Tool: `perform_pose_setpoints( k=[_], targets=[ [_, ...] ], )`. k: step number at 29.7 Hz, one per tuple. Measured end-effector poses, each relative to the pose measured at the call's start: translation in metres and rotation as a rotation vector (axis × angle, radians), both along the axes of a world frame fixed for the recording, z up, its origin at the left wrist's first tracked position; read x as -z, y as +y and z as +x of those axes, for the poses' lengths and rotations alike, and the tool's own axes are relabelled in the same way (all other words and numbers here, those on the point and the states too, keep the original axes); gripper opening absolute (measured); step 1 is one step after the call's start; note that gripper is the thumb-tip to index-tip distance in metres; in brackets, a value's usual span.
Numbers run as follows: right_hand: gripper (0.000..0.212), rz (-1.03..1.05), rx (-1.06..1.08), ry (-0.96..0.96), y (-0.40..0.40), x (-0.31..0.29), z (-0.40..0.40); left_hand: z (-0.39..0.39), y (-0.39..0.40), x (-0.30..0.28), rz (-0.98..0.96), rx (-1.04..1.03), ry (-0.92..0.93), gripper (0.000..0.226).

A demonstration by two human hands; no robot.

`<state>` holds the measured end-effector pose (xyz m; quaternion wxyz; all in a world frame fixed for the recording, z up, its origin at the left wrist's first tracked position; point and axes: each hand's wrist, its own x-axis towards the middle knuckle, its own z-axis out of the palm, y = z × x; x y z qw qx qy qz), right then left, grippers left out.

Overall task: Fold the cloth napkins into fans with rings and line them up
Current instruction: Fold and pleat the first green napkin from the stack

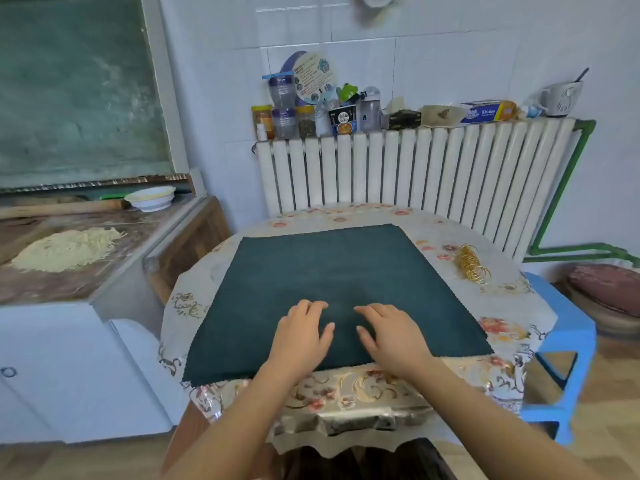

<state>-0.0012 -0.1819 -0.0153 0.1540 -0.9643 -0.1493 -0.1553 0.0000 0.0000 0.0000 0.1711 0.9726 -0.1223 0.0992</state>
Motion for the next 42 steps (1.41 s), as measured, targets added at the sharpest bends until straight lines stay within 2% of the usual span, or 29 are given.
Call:
perform_pose_setpoints(
  k=[4, 7, 13, 15, 21, 24, 26, 30, 33, 35, 37, 40, 42],
  targets=[
    [0.051, -0.085, -0.049, 0.184, -0.006, 0.014, 0.007, 0.006, 0.008, 0.018, 0.073, 0.037, 0.161, 0.049],
    [0.055, -0.01, -0.057, 0.28, -0.007, 0.015, 0.012, 0.011, 0.011, 0.024, -0.024, 0.028, 0.193, 0.038],
    [0.017, 0.173, 0.021, 0.243, 0.002, 0.013, 0.02, 0.018, 0.008, 0.025, -0.188, -0.006, 0.142, 0.013],
    [0.012, 0.211, 0.052, 0.24, 0.004, 0.012, 0.02, 0.02, 0.008, 0.024, -0.246, -0.029, 0.14, 0.008],
    [0.015, 0.221, 0.061, 0.266, 0.002, 0.003, 0.022, 0.02, 0.014, 0.016, -0.234, -0.002, 0.183, 0.011],
    [0.017, 0.207, 0.087, 0.281, 0.004, 0.003, 0.025, 0.018, 0.017, 0.01, -0.227, 0.083, 0.303, 0.031],
    [0.019, 0.211, 0.12, 0.302, 0.006, 0.002, 0.028, 0.018, 0.017, 0.006, -0.166, 0.113, 0.33, 0.037],
    [0.018, 0.227, 0.104, 0.36, 0.006, -0.001, 0.032, 0.018, 0.014, 0.003, -0.189, 0.028, 0.253, 0.014],
    [0.014, 0.343, -0.014, 0.4, 0.001, 0.001, 0.027, 0.021, 0.017, 0.002, -0.242, -0.01, 0.266, 0.018],
    [0.023, 0.408, -0.096, 0.415, -0.005, 0.002, 0.022, 0.024, 0.018, 0.0, -0.26, 0.015, 0.309, 0.015],
    [0.031, 0.384, -0.142, 0.419, -0.011, 0.003, 0.019, 0.026, 0.02, -0.004, -0.261, 0.042, 0.354, 0.016],
    [0.028, 0.32, -0.139, 0.348, -0.013, 0.003, 0.019, 0.028, 0.019, -0.007, -0.248, 0.052, 0.399, 0.019],
    [0.025, 0.381, -0.088, 0.326, -0.013, 0.003, 0.02, 0.029, 0.017, -0.009, -0.21, 0.053, 0.405, 0.019]
  ],
)
